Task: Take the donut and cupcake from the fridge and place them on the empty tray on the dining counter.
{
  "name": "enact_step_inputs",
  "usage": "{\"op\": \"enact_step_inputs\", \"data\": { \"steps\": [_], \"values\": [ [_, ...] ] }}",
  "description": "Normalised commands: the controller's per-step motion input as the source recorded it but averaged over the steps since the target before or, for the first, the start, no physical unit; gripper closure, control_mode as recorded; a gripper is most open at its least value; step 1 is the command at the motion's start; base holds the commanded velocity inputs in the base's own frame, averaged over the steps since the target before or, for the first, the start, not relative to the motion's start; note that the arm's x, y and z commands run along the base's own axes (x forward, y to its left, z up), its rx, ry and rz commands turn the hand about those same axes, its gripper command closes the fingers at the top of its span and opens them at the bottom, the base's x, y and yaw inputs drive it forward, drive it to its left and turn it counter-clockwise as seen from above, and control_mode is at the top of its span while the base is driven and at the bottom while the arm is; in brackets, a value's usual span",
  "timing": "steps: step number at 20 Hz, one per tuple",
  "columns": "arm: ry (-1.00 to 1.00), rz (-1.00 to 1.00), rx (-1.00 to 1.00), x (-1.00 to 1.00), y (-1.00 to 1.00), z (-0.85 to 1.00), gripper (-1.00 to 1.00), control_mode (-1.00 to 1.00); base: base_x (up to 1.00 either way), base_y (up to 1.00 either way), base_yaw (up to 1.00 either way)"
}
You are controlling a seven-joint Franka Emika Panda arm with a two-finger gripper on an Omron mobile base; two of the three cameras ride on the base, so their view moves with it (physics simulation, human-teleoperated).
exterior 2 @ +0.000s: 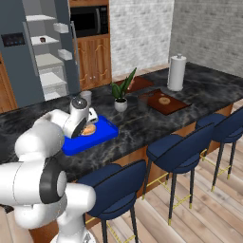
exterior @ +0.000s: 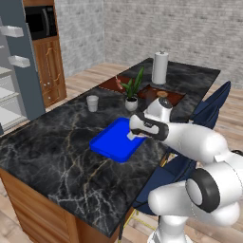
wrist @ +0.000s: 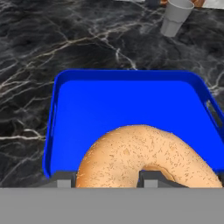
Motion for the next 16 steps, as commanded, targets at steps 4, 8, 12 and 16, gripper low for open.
{"op": "enact_step_inputs", "data": {
  "steps": [4, 8, 12, 16],
  "values": [
    [0.0, 0.0, 0.0, 0.47, -0.09, -0.14, 1.0, -1.0, 0.0, 0.0, 0.0],
    [0.0, 0.0, 0.0, 0.38, -0.01, -0.23, 1.0, -1.0, 0.0, 0.0, 0.0],
    [0.0, 0.0, 0.0, 0.34, 0.0, -0.38, 1.0, -1.0, 0.0, 0.0, 0.0],
    [0.0, 0.0, 0.0, 0.29, 0.0, -0.35, 1.0, -1.0, 0.0, 0.0, 0.0]
  ]
}}
